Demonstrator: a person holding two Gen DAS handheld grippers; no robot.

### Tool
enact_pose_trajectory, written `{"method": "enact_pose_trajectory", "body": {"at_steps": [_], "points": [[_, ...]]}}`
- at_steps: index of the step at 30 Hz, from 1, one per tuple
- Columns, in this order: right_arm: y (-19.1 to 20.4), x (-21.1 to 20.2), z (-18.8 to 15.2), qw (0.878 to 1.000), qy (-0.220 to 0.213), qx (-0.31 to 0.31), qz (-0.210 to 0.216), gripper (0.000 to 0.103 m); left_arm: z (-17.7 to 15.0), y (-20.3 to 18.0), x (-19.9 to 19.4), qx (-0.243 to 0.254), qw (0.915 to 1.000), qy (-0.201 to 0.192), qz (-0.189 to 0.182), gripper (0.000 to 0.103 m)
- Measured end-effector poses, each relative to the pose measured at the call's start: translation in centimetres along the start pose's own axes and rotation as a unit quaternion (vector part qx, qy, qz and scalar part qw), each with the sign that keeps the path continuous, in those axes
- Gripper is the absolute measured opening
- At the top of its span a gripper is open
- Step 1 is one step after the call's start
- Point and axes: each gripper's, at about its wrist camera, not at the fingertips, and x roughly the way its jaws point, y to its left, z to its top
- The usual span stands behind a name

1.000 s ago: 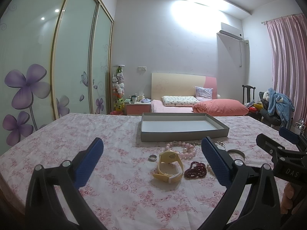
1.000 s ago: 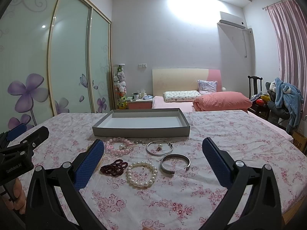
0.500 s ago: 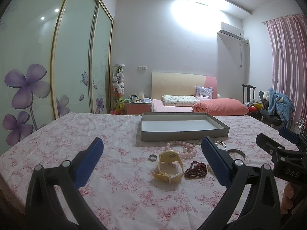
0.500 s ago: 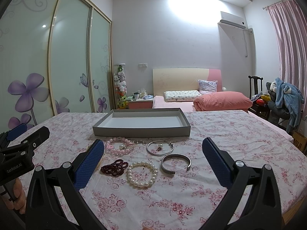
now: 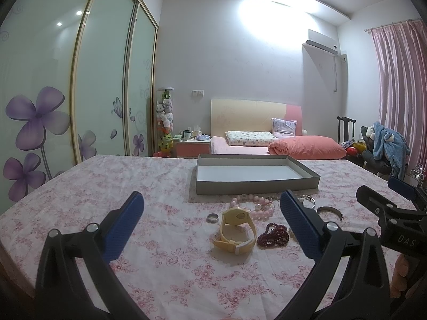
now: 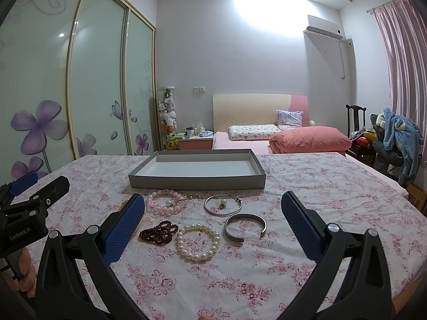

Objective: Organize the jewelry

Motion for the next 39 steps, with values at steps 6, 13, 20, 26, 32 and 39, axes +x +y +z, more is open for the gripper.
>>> {"method": "enact_pose_trajectory", "body": {"at_steps": [6, 13, 20, 26, 32, 39], "points": [[0.1, 0.9, -1.0, 1.000, 0.003, 0.000, -0.001, 0.101, -0.3, -0.1, 0.2, 0.000, 1.0000, 0.006, -0.001, 0.099], [-0.9, 1.3, -0.8, 1.000, 0.021, 0.007, -0.007, 0.101, -0.7, -1.1, 4.4, 0.024, 0.9940, 0.107, 0.001, 0.099], [-1.9, 1.8, -1.1, 0.999, 0.045, 0.020, -0.013, 0.101, -1.4, -1.7, 10.2, 0.003, 0.9755, 0.218, -0.030, 0.099], [-2.3, 2.4, -0.9, 0.998, 0.057, 0.022, -0.018, 0.101, -2.2, -2.5, 13.9, 0.012, 0.9623, 0.271, -0.015, 0.090], [-2.7, 3.1, -0.9, 0.997, 0.067, 0.028, -0.022, 0.101, -2.7, -2.6, 16.0, 0.005, 0.9525, 0.304, -0.014, 0.077], [-2.8, 3.9, -0.9, 0.996, 0.079, 0.030, -0.021, 0.101, -3.0, -2.5, 16.9, -0.010, 0.9458, 0.323, -0.033, 0.052]]}}
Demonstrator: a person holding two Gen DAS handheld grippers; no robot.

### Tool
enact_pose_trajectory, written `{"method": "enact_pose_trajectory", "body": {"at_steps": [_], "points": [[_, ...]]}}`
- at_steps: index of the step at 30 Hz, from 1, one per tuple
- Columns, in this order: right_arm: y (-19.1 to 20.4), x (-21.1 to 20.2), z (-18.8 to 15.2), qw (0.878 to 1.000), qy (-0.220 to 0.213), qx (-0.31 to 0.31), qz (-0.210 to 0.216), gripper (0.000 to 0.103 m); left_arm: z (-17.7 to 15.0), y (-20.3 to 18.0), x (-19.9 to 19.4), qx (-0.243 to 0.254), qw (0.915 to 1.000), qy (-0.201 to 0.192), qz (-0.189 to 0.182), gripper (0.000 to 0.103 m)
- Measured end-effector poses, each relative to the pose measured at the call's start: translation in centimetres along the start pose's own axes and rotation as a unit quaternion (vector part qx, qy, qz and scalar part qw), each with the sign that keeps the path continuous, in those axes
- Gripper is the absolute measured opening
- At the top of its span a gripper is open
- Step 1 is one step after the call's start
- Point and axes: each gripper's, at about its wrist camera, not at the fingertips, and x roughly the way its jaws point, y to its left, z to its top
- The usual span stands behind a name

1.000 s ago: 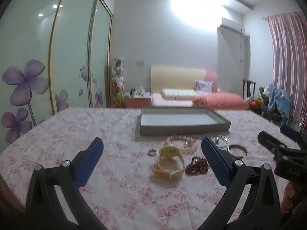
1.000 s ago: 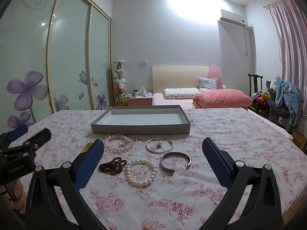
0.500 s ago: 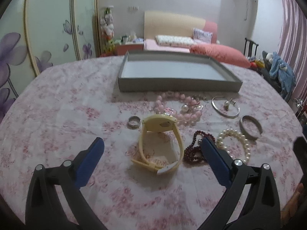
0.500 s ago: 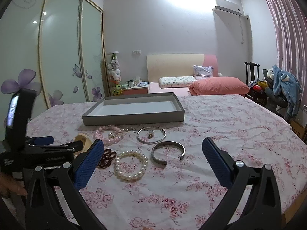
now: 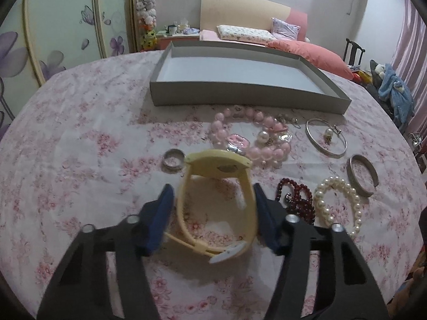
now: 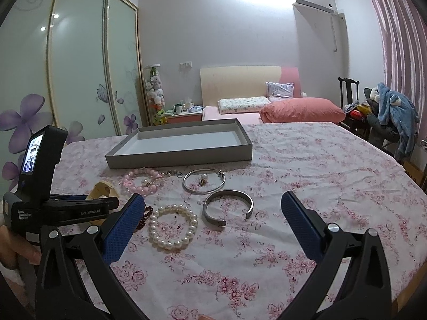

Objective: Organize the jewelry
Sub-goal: 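Grasp the cream watch with the left tool while the right tool grasps the silver cuff bangle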

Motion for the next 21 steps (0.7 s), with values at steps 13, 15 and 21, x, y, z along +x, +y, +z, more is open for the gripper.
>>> {"method": "enact_pose_trajectory", "body": {"at_steps": [13, 15, 21], "points": [[-1.5, 4.4, 1.1, 0.994, 0.104, -0.016, -0.013, 0.101, 0.1, 1.9, -0.8, -0.021, 0.9993, -0.009, -0.031, 0.039], [-1.9, 5.5, 1.1, 0.991, 0.130, -0.021, -0.014, 0.101, 0.3, 2.8, -1.4, -0.023, 0.9992, -0.016, -0.028, 0.039], [-2.5, 8.5, 0.2, 0.978, 0.203, -0.047, -0.011, 0.101, 1.1, 5.2, -1.9, -0.031, 0.9991, -0.028, -0.003, 0.039]]}}
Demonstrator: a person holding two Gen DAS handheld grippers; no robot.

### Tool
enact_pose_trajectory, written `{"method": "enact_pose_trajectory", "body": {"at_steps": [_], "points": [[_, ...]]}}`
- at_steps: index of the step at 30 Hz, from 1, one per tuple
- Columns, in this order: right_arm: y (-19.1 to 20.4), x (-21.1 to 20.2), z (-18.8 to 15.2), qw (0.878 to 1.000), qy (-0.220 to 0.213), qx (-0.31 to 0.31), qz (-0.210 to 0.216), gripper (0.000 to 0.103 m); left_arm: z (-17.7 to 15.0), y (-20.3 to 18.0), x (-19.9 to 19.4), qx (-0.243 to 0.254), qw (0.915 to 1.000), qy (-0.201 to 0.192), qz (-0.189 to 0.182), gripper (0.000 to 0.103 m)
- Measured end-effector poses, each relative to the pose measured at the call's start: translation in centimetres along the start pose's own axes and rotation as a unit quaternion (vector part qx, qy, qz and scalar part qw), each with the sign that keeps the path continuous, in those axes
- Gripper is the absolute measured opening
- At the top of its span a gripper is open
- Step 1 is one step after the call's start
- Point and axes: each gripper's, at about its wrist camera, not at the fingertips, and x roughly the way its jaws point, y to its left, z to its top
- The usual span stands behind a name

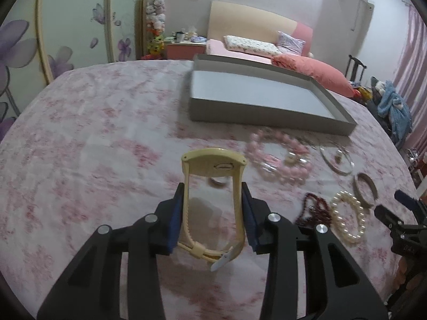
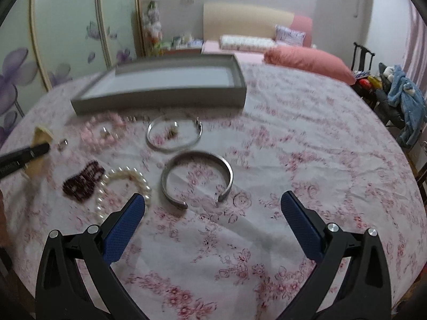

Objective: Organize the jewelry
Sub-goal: 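Grasp the cream watch with the left tool while the right tool grasps the silver cuff bangle, then carry the watch and bangle into the grey tray and open both tools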

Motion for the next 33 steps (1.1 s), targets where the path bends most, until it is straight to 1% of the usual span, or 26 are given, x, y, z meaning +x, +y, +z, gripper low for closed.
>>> {"method": "enact_pose_trajectory", "body": {"at_steps": [4, 5, 9, 16, 17, 18, 20, 25, 27, 28, 30, 33], "points": [[0.1, 1.8, 0.2, 0.999, 0.044, -0.002, 0.008, 0.092, 0.2, 1.3, 0.3, -0.012, 0.9999, 0.004, 0.009, 0.039], [0.0, 1.9, 0.4, 0.999, 0.044, 0.001, 0.013, 0.092, 0.3, 1.6, 0.4, -0.014, 0.9998, 0.005, 0.010, 0.039], [0.1, 2.6, 1.2, 0.999, 0.049, -0.002, 0.011, 0.091, 0.3, 1.9, 0.6, -0.014, 0.9998, 0.007, 0.011, 0.039], [0.8, 3.3, 2.1, 0.998, 0.054, -0.018, 0.019, 0.091, 0.2, 1.7, 0.7, -0.011, 0.9999, 0.007, 0.010, 0.039], [0.8, 3.3, 2.2, 0.998, 0.053, -0.019, 0.020, 0.089, 0.2, 1.7, 0.7, -0.010, 0.9999, 0.007, 0.010, 0.039], [0.8, 3.2, 2.1, 0.998, 0.051, -0.020, 0.021, 0.087, 0.2, 1.7, 0.7, -0.010, 0.9999, 0.008, 0.010, 0.039], [0.6, 2.9, 2.1, 0.998, 0.044, -0.022, 0.026, 0.068, 0.2, 1.7, 0.8, -0.009, 0.9999, 0.008, 0.010, 0.039], [0.3, 2.7, 2.1, 0.999, 0.037, -0.017, 0.028, 0.068, 0.2, 1.6, 0.7, -0.008, 0.9999, 0.005, 0.009, 0.039], [0.1, 2.4, 2.1, 0.999, 0.031, -0.007, 0.040, 0.068, 0.3, 1.6, 0.5, -0.007, 0.9999, 0.000, 0.008, 0.039], [0.0, 2.2, 2.1, 0.999, 0.025, -0.002, 0.046, 0.068, 0.3, 1.5, 0.4, -0.006, 0.9999, -0.002, 0.008, 0.039], [0.0, 1.6, 2.1, 0.999, 0.011, 0.002, 0.045, 0.068, 0.5, 1.4, 0.0, -0.005, 0.9999, -0.011, 0.007, 0.039], [0.1, 0.3, 2.6, 0.998, -0.027, 0.007, 0.048, 0.068, 0.7, 1.1, -0.7, -0.002, 0.9996, -0.028, 0.008, 0.039]]}}
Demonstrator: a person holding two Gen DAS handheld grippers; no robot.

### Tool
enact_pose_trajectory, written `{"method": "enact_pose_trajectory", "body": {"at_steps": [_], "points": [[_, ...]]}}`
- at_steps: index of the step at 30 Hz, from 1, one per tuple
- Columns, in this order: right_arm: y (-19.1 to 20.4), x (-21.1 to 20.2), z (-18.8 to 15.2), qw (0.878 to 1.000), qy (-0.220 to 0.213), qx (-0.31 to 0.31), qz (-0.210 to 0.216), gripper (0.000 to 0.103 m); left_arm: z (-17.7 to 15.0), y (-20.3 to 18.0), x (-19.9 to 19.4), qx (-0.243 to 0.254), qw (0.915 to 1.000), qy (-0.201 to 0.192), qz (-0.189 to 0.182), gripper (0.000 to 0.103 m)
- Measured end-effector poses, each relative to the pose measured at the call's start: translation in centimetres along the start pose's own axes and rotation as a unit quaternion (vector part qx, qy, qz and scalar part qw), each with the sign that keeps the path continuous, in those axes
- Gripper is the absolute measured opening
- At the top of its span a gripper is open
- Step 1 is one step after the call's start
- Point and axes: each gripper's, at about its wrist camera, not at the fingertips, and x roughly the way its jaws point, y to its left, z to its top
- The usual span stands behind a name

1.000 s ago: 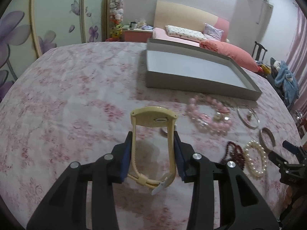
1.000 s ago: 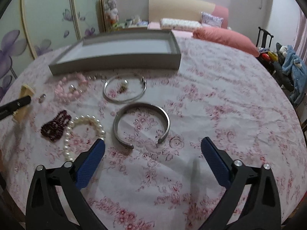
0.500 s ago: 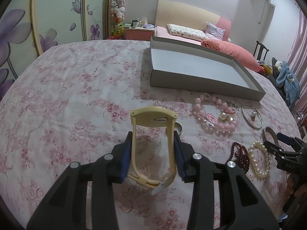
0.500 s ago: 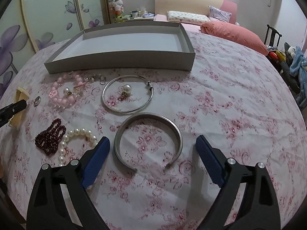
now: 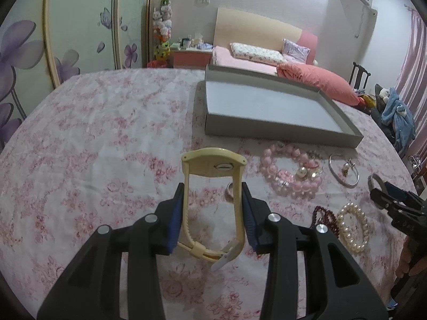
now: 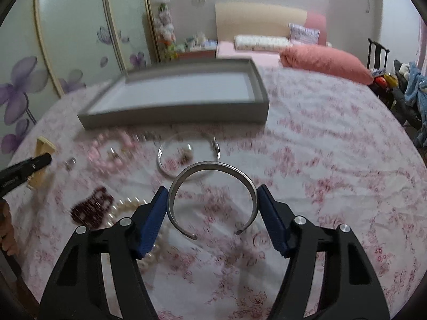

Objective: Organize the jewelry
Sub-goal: 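Carry the watch and bangle into the grey tray and open both tools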

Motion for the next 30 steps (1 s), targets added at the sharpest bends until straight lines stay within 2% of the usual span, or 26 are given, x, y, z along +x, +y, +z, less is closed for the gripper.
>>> {"method": "enact_pose_trajectory", "body": {"at_steps": [5, 12, 15, 22, 27, 30], "points": [[0.7, -2.4, 1.0, 0.997, -0.082, 0.000, -0.007, 0.068, 0.6, -1.0, -1.4, 0.011, 0.9990, -0.043, 0.003, 0.039], [1.7, -5.0, 2.2, 0.981, -0.192, -0.004, -0.010, 0.068, 1.5, -2.7, -2.9, 0.026, 0.9951, -0.095, 0.009, 0.039], [2.0, -5.2, 2.9, 0.977, -0.215, -0.004, -0.006, 0.068, 2.2, -3.4, -3.0, 0.033, 0.9935, -0.108, 0.012, 0.039], [2.6, -4.5, 4.9, 0.971, -0.238, -0.008, -0.004, 0.068, 4.6, -4.8, -2.1, 0.053, 0.9908, -0.124, 0.015, 0.039], [3.0, -3.2, 7.2, 0.967, -0.254, -0.016, -0.012, 0.068, 7.4, -5.6, 0.0, 0.059, 0.9900, -0.127, 0.016, 0.039], [2.9, -1.7, 9.0, 0.967, -0.255, -0.011, -0.013, 0.068, 9.3, -5.8, 2.1, 0.056, 0.9917, -0.115, 0.009, 0.039]]}}
